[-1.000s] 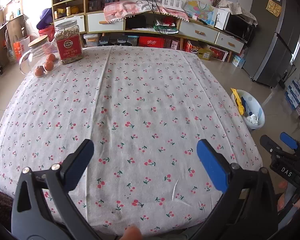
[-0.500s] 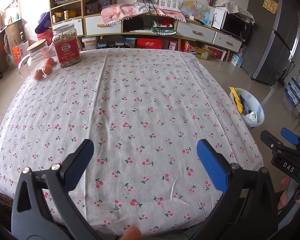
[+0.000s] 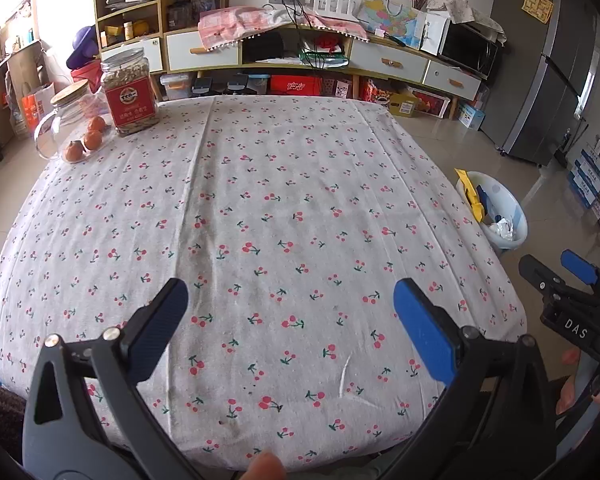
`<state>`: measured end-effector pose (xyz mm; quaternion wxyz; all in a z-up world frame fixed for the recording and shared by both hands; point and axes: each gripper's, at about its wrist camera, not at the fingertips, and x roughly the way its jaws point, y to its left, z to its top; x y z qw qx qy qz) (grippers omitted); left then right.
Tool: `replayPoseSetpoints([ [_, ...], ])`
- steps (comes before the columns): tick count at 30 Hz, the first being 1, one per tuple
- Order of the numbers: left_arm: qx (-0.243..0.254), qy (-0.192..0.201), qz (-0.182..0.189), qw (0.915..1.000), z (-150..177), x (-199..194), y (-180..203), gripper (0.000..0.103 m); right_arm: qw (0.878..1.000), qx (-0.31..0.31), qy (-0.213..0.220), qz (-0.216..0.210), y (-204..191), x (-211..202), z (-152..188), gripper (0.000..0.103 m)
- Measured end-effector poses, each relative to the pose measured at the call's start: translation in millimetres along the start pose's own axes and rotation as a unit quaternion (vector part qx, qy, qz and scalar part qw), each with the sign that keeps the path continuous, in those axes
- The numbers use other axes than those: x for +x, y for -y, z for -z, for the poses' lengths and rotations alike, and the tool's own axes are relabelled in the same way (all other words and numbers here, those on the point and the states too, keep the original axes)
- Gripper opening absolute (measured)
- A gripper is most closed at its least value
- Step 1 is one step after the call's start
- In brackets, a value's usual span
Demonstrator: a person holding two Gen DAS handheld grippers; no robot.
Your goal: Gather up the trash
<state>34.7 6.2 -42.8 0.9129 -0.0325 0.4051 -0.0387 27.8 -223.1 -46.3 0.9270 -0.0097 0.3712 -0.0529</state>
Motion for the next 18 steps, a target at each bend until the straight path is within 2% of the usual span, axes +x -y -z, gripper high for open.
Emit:
replayPoseSetpoints([
  [18,0.004,0.0,-0.001,1.0,0.1,-1.6,2.0,0.102,1.0,-0.002,0.004,0.001,0.5,-0.5,0.1,0.095],
])
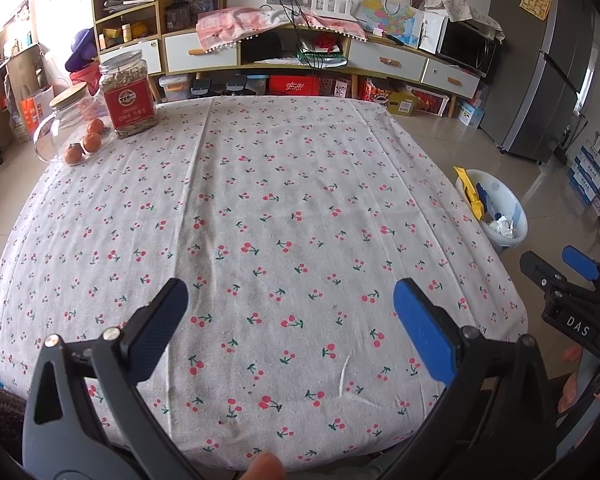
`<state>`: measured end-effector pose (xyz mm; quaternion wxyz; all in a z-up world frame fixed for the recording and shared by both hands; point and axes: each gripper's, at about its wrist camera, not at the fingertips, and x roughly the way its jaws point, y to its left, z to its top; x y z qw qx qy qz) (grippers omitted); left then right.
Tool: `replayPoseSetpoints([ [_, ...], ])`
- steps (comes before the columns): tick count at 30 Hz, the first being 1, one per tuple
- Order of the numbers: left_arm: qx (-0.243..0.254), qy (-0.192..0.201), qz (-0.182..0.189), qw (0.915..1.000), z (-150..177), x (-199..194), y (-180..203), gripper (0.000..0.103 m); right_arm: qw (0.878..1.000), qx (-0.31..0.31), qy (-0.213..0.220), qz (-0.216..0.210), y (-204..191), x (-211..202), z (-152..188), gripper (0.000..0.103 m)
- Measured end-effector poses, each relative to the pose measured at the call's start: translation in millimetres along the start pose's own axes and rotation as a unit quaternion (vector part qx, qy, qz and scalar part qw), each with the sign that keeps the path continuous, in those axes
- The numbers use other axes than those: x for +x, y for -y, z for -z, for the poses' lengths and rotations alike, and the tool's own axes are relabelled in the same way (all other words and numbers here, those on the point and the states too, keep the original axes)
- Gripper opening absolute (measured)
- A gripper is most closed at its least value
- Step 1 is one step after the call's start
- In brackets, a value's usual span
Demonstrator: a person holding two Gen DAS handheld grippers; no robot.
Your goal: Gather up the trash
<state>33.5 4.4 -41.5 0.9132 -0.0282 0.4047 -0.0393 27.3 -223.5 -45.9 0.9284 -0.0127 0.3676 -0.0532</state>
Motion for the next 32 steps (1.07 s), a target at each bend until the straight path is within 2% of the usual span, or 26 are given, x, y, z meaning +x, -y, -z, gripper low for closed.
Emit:
replayPoseSetpoints([
  [17,0.009,0.013,0.002,0.9999,-1.6,-4.3,2.7,0.102,1.0,0.001,0.002,0.002,1.9,0.5,-0.1,0.095],
  [25,0.011,0.023,-0.014,0.9996,-3.9,-8.4,5.5,0.102,1.0,0.006,0.007,0.008,3.3,-1.0,-1.0,0.095],
  [32,0.016,0.021,0.004,0.9996,-9.2,-8.0,14.1,0.102,1.0,0.022,0.01,-0.009,11.3,-2.6,-11.9,0.095],
])
